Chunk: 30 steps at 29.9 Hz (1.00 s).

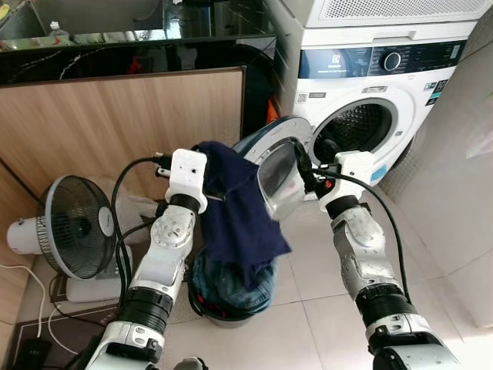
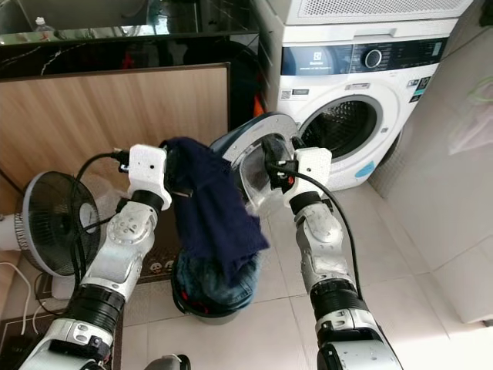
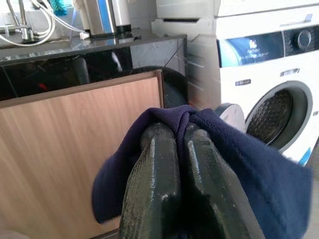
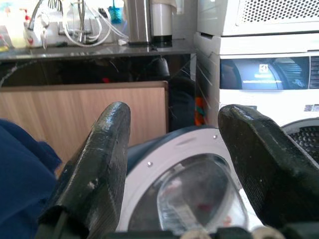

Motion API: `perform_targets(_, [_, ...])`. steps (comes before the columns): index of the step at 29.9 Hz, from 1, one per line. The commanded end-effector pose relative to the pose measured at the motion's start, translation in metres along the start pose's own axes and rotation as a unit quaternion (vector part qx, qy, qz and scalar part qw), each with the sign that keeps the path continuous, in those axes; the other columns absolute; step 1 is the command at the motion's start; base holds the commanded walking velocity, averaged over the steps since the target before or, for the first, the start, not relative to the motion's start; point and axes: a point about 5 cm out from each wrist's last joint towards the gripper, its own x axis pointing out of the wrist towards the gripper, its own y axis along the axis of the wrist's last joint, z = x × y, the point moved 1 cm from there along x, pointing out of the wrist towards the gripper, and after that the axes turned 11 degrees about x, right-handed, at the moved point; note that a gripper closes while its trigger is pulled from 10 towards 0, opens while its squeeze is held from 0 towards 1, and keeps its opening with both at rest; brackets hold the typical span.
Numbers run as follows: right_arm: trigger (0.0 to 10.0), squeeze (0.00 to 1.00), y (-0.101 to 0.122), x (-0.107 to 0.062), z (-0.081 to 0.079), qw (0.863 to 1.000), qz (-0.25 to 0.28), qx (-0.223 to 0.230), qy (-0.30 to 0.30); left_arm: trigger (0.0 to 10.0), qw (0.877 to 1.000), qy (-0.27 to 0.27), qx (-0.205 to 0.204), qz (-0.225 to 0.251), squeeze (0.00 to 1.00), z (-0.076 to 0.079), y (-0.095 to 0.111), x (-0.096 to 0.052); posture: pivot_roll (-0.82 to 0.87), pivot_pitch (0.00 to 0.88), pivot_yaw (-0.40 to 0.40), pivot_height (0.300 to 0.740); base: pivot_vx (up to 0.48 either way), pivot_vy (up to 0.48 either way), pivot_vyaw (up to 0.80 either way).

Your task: Clothes washing

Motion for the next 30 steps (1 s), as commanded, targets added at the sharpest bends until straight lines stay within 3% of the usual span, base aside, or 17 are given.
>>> perform_targets(1, [10.0,0.00,0.005,0.000,0.002,1.000,0.004,-0.008,0.003,10.0,1.000,0.010,-0.016,0.015,0.00,-0.001,0.009,0.001,0.15,0.109,-0.068,0.740,0.000,0.000,0.00])
perform_targets(9, [10.0,0.00,0.008,0.000,0.004,1.000,0.007,-0.009,-0.007,10.0,0.999,0.004,-0.052,-0.001,0.00,0.006,0.008,0.002,0.14,0.155,-0.078,0.740,0.000,0.000,0.00])
perform_targets(19, [10.0,0.00,0.009,0.001,0.003,1.000,0.007,-0.007,-0.016,10.0,1.000,-0.002,-0.028,0.013,0.00,0.005,0.011,-0.003,0.13,0.190,-0.079,0.740,0.000,0.000,0.00])
perform_targets(23, [10.0,0.00,0.009,-0.001,0.004,1.000,0.006,-0.005,-0.026,10.0,1.000,0.021,-0.003,0.014,0.00,-0.008,0.010,-0.004,0.12,0.210,-0.072,0.740,0.000,-0.195,0.00])
perform_targets(30, [10.0,0.00,0.006,-0.003,0.001,1.000,0.001,-0.004,-0.025,10.0,0.999,0.042,-0.003,0.008,0.00,-0.018,0.008,-0.005,0.13,0.216,-0.069,0.740,0.000,-0.421,0.00])
